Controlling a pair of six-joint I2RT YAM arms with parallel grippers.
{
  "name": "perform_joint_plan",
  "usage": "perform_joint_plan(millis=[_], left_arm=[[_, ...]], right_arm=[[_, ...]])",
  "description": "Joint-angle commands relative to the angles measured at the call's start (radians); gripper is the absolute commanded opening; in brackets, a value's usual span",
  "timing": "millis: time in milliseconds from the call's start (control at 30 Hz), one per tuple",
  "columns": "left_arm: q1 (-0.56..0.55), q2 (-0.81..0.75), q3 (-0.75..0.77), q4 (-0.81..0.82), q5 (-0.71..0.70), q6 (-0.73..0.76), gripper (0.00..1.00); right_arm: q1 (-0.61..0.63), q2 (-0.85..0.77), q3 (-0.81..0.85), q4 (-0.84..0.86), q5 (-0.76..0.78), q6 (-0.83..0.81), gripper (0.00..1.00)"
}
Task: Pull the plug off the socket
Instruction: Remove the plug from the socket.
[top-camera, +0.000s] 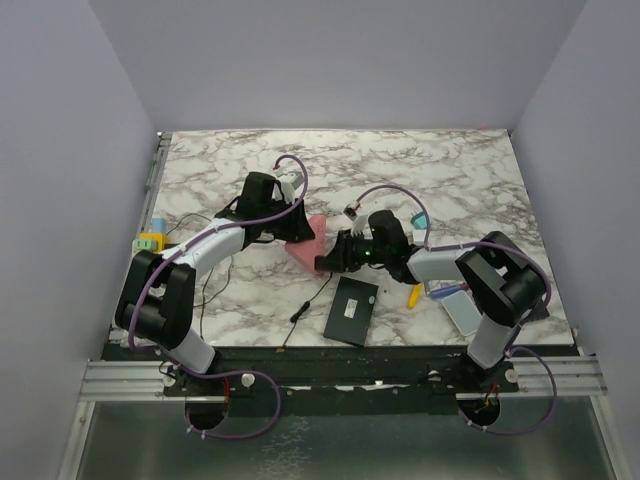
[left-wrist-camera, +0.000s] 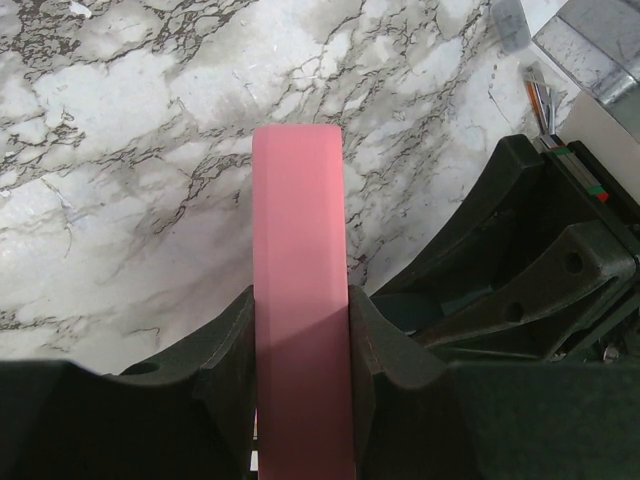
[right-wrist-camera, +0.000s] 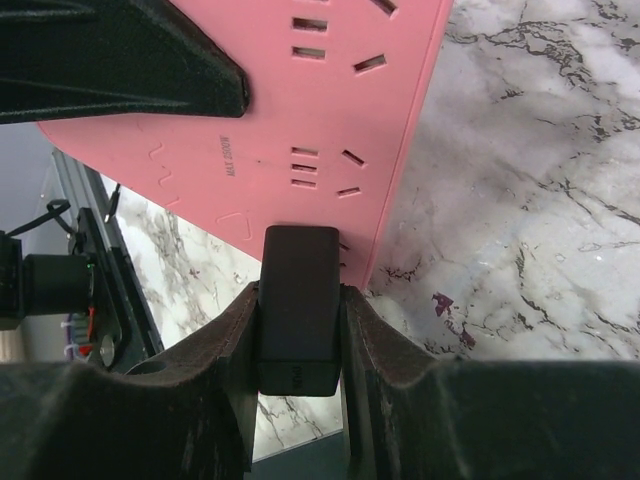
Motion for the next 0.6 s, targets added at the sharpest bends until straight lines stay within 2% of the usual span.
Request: perform_joint_plan(millis=[0, 200, 567], left_arm=[[0.011, 0.012, -0.015, 0.007, -0.046, 0.055, 0.0], [0.011, 0.016, -0.015, 0.007, -0.046, 0.055, 0.0], [0.005, 0.01, -0.017, 0.007, -0.045, 0.058, 0.0]], right_arm=[[-0.006, 0.02, 0.011, 0.101, -0.216, -0.017, 0.0], [-0.01, 0.051, 0.042, 0.06, -0.224, 0.0, 0.0], [-0.011, 0.092, 0.146, -0.128, -0.174, 0.037, 0.0]])
